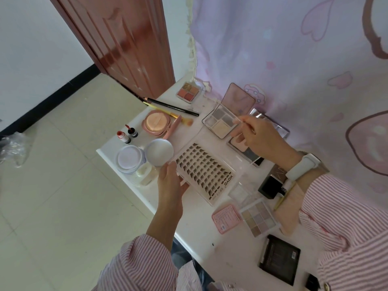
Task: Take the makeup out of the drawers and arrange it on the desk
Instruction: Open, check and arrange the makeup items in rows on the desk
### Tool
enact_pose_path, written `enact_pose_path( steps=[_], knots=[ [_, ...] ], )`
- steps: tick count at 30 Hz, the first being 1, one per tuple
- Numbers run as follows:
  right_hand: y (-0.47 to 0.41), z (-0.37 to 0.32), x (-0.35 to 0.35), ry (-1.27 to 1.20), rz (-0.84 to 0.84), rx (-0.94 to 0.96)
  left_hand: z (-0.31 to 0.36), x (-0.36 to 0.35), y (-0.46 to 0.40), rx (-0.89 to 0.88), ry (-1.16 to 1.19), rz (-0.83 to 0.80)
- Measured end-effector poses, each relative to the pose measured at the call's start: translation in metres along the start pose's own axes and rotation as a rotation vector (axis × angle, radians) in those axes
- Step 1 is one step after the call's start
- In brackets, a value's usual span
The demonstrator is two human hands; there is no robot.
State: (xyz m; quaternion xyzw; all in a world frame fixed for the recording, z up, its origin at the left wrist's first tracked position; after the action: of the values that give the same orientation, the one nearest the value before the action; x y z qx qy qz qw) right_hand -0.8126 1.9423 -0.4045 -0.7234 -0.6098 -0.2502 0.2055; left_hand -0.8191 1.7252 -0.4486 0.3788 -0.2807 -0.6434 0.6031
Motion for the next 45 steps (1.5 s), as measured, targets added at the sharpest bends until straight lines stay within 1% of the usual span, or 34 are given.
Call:
enact_pose_path(
  steps=[7, 11, 15, 21, 26, 31, 35, 36, 39, 40, 41, 42, 43, 45],
  knots=[
    [-0.008, 0.014, 0.006, 0.089, -0.04, -0.014, -0.008, -0.006, 0.001, 0.041, -0.137, -0.003],
    [-0.007, 0.018, 0.007, 0.1, -0.057, -0.019, -0.013, -0.011, 0.001, 0.094, -0.151, -0.024],
    [-0.008, 0.018, 0.008, 0.095, -0.063, -0.023, -0.013, -0.014, 0.003, 0.106, -0.162, -0.038],
    [-0.01, 0.011, 0.011, 0.155, -0.06, 0.014, -0.013, -0.021, 0.004, 0.138, -0.244, -0.024],
    [-0.012, 0.011, 0.011, 0.182, -0.094, 0.041, -0.017, -0.021, 0.0, 0.143, -0.313, -0.005],
    [-0.013, 0.013, 0.015, 0.258, -0.043, 0.081, -0.02, -0.021, 0.002, 0.139, -0.342, -0.017],
    [-0.006, 0.005, 0.02, 0.358, 0.014, 0.171, -0.021, -0.015, 0.005, 0.084, -0.419, 0.022],
    [0.0, 0.001, 0.023, 0.37, 0.076, 0.213, -0.022, -0.012, 0.007, 0.063, -0.453, 0.037],
    [0.035, -0.015, 0.028, 0.379, 0.358, 0.391, -0.026, -0.004, 0.016, -0.042, -0.588, 0.078],
    [0.052, -0.018, 0.024, 0.37, 0.407, 0.423, -0.029, -0.002, 0.02, -0.095, -0.652, 0.087],
    [0.069, -0.019, 0.016, 0.358, 0.413, 0.437, -0.033, 0.0, 0.024, -0.158, -0.735, 0.102],
    [0.086, -0.017, 0.005, 0.357, 0.381, 0.449, -0.037, 0.002, 0.027, -0.231, -0.823, 0.125],
    [0.103, -0.017, -0.01, 0.372, 0.32, 0.463, -0.043, 0.005, 0.03, -0.309, -0.906, 0.148],
    [0.132, -0.013, -0.044, 0.465, 0.127, 0.497, -0.058, 0.012, 0.032, -0.455, -1.078, 0.184]
  ],
)
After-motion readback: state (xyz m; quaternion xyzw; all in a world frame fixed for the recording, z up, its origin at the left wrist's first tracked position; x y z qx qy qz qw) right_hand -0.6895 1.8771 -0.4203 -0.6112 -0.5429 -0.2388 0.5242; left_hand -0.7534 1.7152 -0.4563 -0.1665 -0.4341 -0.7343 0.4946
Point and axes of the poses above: each hand's wrist, its own y-axis away from the middle knuckle, its own x-axis out of the back of the hand, z = x × y, the point moved 4 cm from there along -y, towards the middle knuckle, and after that the axes turned 15 degrees about x, right-handed, at the moved point
